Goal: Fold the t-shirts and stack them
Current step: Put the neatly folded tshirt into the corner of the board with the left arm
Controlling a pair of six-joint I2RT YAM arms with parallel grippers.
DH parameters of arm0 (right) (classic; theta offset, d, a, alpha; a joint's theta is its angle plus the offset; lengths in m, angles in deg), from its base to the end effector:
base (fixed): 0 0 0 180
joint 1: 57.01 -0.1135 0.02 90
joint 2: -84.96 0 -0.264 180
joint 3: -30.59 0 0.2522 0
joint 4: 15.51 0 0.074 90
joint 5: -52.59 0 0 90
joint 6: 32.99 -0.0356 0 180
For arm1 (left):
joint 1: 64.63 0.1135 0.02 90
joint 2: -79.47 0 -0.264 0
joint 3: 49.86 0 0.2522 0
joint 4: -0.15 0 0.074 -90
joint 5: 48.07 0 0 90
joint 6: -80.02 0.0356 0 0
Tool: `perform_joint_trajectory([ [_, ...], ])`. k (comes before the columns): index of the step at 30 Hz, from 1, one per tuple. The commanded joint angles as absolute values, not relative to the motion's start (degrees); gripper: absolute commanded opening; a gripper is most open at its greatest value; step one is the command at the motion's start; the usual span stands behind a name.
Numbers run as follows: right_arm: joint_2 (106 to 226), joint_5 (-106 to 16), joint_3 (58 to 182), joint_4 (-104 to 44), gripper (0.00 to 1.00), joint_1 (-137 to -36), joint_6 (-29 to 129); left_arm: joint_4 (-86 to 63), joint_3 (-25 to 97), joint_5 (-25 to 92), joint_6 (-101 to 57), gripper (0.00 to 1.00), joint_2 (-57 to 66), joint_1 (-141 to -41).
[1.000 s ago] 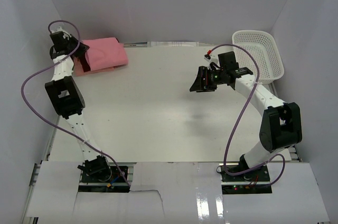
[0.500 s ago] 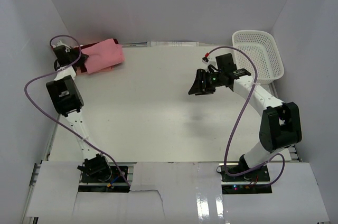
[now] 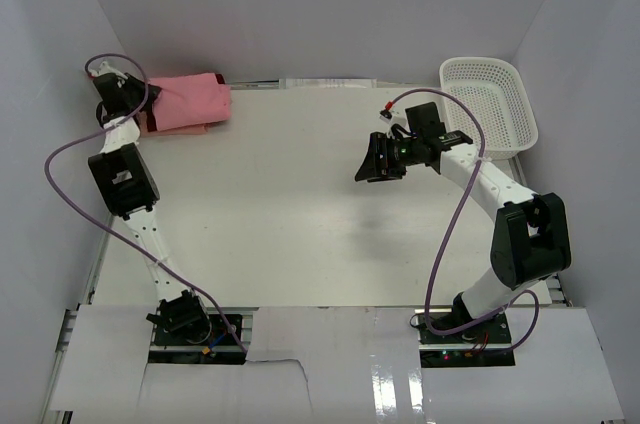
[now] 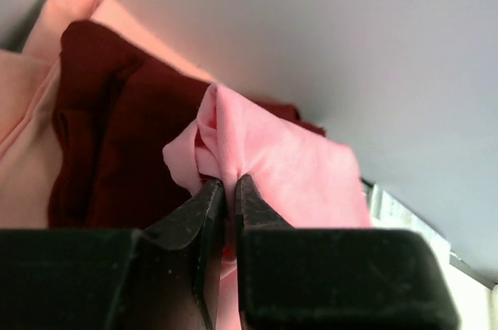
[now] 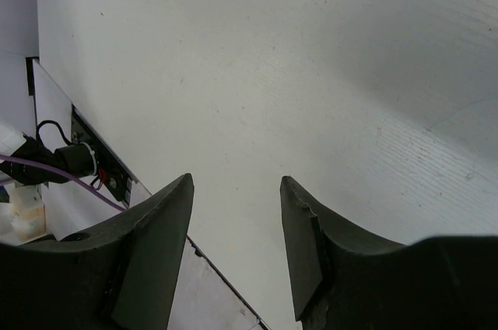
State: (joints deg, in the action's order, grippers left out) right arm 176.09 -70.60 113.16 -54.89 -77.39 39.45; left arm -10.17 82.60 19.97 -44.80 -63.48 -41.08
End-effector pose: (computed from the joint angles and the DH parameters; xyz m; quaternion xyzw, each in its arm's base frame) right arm 0.3158 0.1381 0.2629 -0.1245 0.8917 0.3639 0.2386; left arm 0.5358 0.2190 0.1886 -0.2996 0.7583 -0.2108 0.5393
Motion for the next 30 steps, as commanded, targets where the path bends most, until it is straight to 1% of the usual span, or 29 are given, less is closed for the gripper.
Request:
perform_joint_trajectory([
  [1,175.6,-71.3,113.3,-54.3,0.55,-77.8,39.8,-7.1,87.7,20.8,-45.0,0.20,-60.2,-40.2],
  [6,175.0,-71.3,112.2,-54.1,0.55,-77.8,39.9,-6.0,89.7,22.0,-45.0,0.21,-60.6,-40.2],
  [9,174.9,-71.2,111.8,-54.2,0.55,-77.8,40.0,-6.0,91.4,22.2,-45.2,0.24,-62.2,-40.2],
  [13,175.0,-71.3,111.5,-54.3,0.55,-77.8,40.1,-6.0,91.3,23.5,-43.8,0.21,-61.9,-40.1],
  [17,175.1,-71.5,111.1,-53.8,0.55,-77.8,40.0,-5.7,91.6,23.7,-44.0,0.21,-61.9,-39.7],
  [19,175.6,-71.9,111.2,-53.7,0.55,-77.9,40.0,-5.8,91.9,23.2,-44.4,0.23,-62.3,-39.6],
  [20,175.6,-71.9,111.1,-53.7,0.56,-78.0,40.0,-5.6,92.0,22.7,-44.4,0.26,-62.6,-39.6],
  [28,175.5,-71.7,110.4,-53.4,0.56,-78.2,40.0,-5.8,90.3,21.9,-45.0,0.25,-62.9,-38.8],
  [29,175.6,-71.8,110.4,-53.3,0.56,-78.2,40.0,-5.7,90.1,21.8,-45.4,0.26,-63.1,-38.9],
  [30,175.8,-72.0,110.4,-53.2,0.56,-78.2,39.9,-5.7,90.1,21.5,-45.7,0.34,-63.3,-38.8],
])
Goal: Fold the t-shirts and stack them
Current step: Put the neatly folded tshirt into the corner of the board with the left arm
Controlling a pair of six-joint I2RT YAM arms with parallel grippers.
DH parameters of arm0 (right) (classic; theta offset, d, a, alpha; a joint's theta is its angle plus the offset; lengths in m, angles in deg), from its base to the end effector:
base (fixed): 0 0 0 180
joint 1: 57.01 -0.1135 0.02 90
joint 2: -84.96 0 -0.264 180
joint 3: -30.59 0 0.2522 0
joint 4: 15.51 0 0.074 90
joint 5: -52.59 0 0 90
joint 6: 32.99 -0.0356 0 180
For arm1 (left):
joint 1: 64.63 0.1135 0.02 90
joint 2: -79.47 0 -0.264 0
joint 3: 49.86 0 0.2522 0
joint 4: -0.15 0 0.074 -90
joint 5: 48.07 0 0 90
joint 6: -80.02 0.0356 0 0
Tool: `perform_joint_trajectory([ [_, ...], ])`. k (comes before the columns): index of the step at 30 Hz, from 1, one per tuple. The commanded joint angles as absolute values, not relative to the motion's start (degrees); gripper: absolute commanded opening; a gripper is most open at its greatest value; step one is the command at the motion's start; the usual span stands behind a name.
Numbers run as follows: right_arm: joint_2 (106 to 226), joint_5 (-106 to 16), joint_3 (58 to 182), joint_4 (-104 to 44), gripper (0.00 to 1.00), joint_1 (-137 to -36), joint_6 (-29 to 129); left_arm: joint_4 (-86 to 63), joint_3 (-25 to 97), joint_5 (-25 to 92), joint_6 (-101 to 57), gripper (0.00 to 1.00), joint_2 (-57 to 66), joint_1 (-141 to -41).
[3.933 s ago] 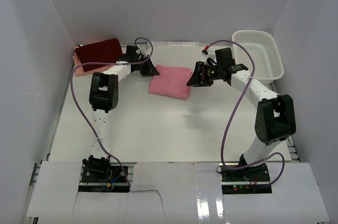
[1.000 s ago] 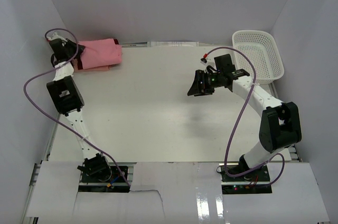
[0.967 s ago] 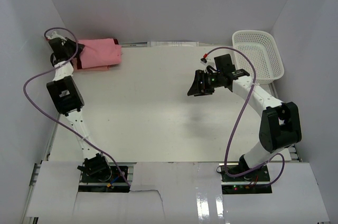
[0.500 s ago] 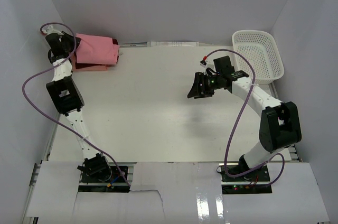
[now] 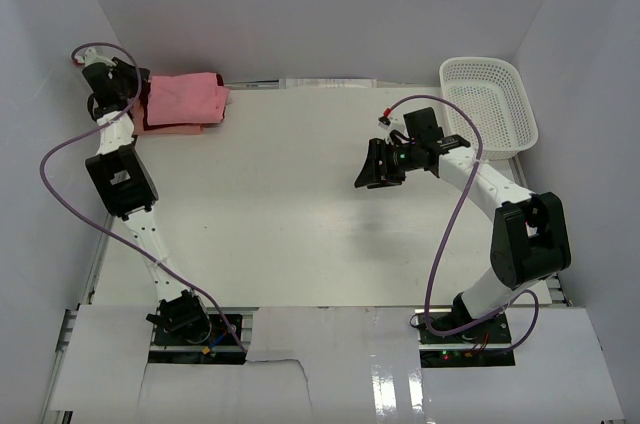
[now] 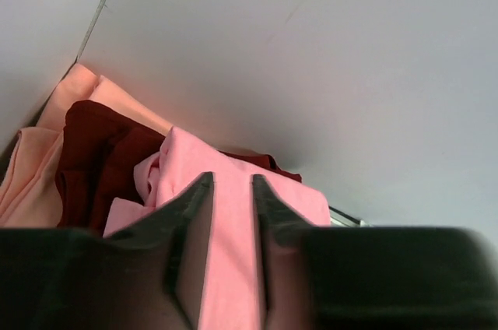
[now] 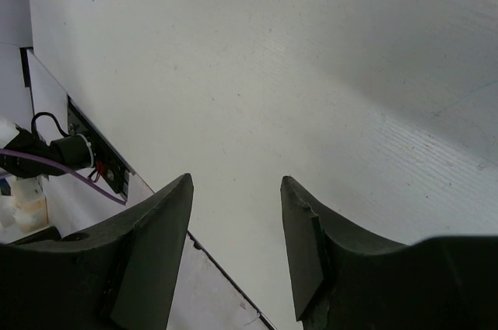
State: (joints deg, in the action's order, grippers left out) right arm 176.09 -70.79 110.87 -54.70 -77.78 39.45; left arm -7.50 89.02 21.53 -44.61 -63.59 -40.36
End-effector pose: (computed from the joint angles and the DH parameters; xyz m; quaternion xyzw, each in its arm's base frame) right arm 0.3105 0.1387 0.2505 -0.1233 0.8971 0.3624 0.2205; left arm 0.5408 0.2302 0.2318 -0.2784 0.7201 -0.1929 0.6056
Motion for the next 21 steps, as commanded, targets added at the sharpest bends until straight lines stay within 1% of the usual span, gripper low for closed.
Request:
perform_joint_trajectory([
  [1,175.8,-72.1,110.5,-53.2,0.55,-78.3,39.8,-5.7,90.1,21.0,-46.2,0.39,-63.3,-38.8],
  [3,175.8,-72.1,110.7,-53.2,0.56,-78.4,39.7,-5.4,89.9,20.1,-47.0,0.46,-63.2,-38.8],
  [8,175.6,-71.7,110.7,-53.2,0.56,-78.5,39.8,-5.2,91.2,16.5,-48.0,0.46,-61.8,-38.9],
  [11,174.9,-70.0,111.0,-53.1,0.56,-78.8,40.1,-5.2,86.6,13.6,-48.1,0.47,-56.4,-39.4],
  [12,174.3,-69.7,111.1,-53.2,0.56,-78.9,40.4,-5.2,82.5,13.2,-47.5,0.47,-54.5,-39.6],
  [14,173.0,-68.4,111.8,-53.5,0.56,-79.1,41.7,-7.6,78.4,14.3,-46.6,0.52,-47.8,-40.1],
  [15,172.5,-67.2,112.1,-53.7,0.56,-79.1,42.2,-8.0,73.3,14.6,-45.3,0.55,-45.2,-40.2],
  [16,171.8,-66.6,112.5,-53.8,0.56,-79.1,42.6,-10.6,71.2,15.5,-43.9,0.58,-40.0,-40.4],
  [17,171.0,-66.1,112.7,-53.7,0.56,-79.1,43.3,-13.1,69.6,17.6,-42.3,0.66,-37.4,-40.7],
  [18,169.1,-64.8,112.7,-53.4,0.57,-79.1,43.7,-15.3,67.5,20.0,-40.6,0.71,-34.6,-41.1],
  [19,168.0,-64.2,112.6,-52.5,0.58,-79.1,43.9,-16.1,61.3,21.0,-37.8,0.77,-31.4,-41.6],
  [20,167.1,-63.7,112.5,-51.9,0.59,-79.1,44.3,-16.3,57.8,22.4,-36.7,0.89,-24.3,-41.8],
  [21,165.0,-63.8,112.4,-51.1,0.62,-79.0,44.6,-16.4,54.3,24.6,-36.1,0.93,-20.8,-42.0],
])
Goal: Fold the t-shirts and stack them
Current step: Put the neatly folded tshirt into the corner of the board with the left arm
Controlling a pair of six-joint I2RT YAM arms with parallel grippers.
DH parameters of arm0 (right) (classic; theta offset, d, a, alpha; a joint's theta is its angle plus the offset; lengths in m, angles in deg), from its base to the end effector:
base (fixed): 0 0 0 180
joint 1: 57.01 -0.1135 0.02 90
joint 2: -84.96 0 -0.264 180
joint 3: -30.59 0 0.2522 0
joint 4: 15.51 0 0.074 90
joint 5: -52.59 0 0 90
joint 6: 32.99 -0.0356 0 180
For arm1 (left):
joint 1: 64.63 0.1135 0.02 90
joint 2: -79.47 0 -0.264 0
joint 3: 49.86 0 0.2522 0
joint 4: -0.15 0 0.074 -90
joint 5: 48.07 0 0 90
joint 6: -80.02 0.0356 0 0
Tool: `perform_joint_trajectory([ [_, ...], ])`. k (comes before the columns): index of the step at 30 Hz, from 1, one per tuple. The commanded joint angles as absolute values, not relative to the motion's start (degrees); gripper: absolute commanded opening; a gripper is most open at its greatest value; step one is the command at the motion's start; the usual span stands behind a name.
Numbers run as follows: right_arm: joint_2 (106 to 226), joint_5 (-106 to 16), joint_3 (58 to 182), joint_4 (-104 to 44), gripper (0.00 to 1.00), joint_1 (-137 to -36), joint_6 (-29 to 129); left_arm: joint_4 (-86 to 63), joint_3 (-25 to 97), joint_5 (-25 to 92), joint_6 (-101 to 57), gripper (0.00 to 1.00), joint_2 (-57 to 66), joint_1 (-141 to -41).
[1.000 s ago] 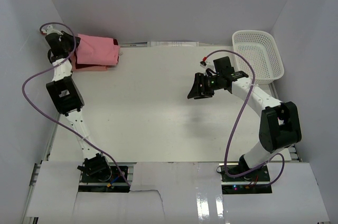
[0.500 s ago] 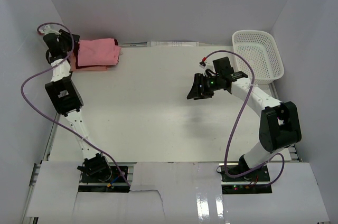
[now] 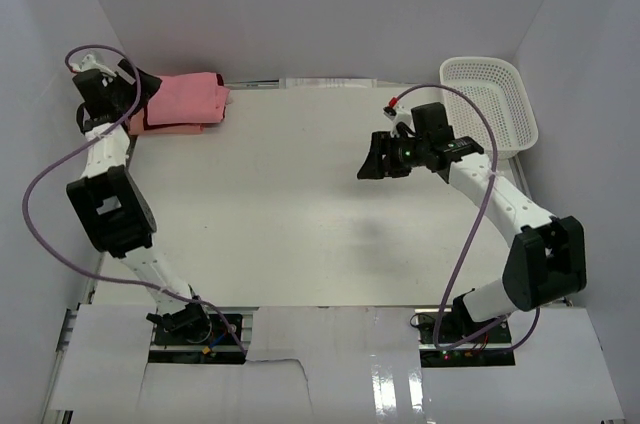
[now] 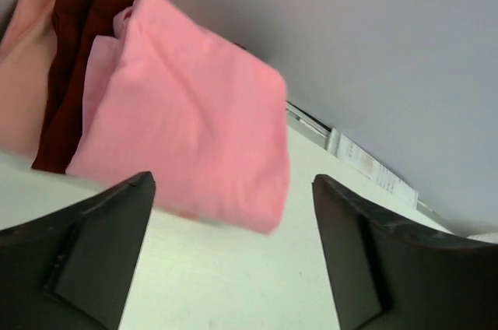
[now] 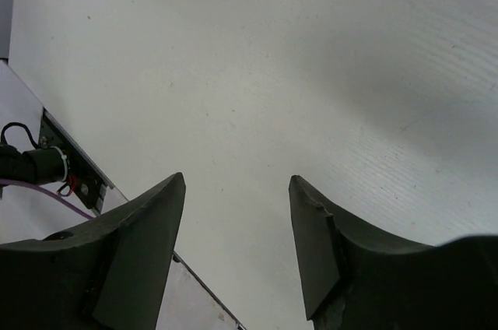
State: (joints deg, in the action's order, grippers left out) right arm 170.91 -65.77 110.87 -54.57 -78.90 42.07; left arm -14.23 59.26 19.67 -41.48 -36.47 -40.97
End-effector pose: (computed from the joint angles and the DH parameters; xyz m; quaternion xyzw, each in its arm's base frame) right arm 0.2973 0.1377 0.2778 -0.1483 0.8875 0.3324 0.2826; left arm 0.4502 0.1825 0.2823 -0.2782 0.7681 -0.1968 0.5422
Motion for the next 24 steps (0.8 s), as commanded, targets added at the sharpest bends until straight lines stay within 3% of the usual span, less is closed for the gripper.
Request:
perform_joint_trajectory([
  [1,164.0,-63.9,112.4,-49.4,0.64,-79.1,44.6,-16.8,47.9,25.0,-35.6,0.96,-17.3,-42.0],
  [6,159.8,-68.1,111.9,-45.1,0.81,-79.2,44.1,-20.7,34.9,24.5,-36.0,0.98,1.6,-42.4],
  [11,157.4,-70.1,109.5,-43.0,0.89,-79.4,42.9,-28.5,28.7,22.6,-34.2,0.98,12.0,-44.3],
  [13,154.3,-69.2,106.5,-40.9,0.97,-79.3,42.8,-29.9,23.4,22.7,-33.9,0.98,19.0,-44.3],
  [16,150.4,-68.3,104.0,-39.9,0.95,-79.4,43.1,-32.1,16.8,21.8,-33.7,0.98,28.4,-44.5],
  [17,149.0,-67.9,103.7,-40.0,0.90,-79.4,43.4,-32.7,13.9,21.0,-33.9,0.98,30.7,-44.8],
  [24,143.6,-65.3,101.0,-41.1,0.90,-79.4,44.6,-37.8,4.3,19.5,-34.7,0.98,46.6,-46.2],
])
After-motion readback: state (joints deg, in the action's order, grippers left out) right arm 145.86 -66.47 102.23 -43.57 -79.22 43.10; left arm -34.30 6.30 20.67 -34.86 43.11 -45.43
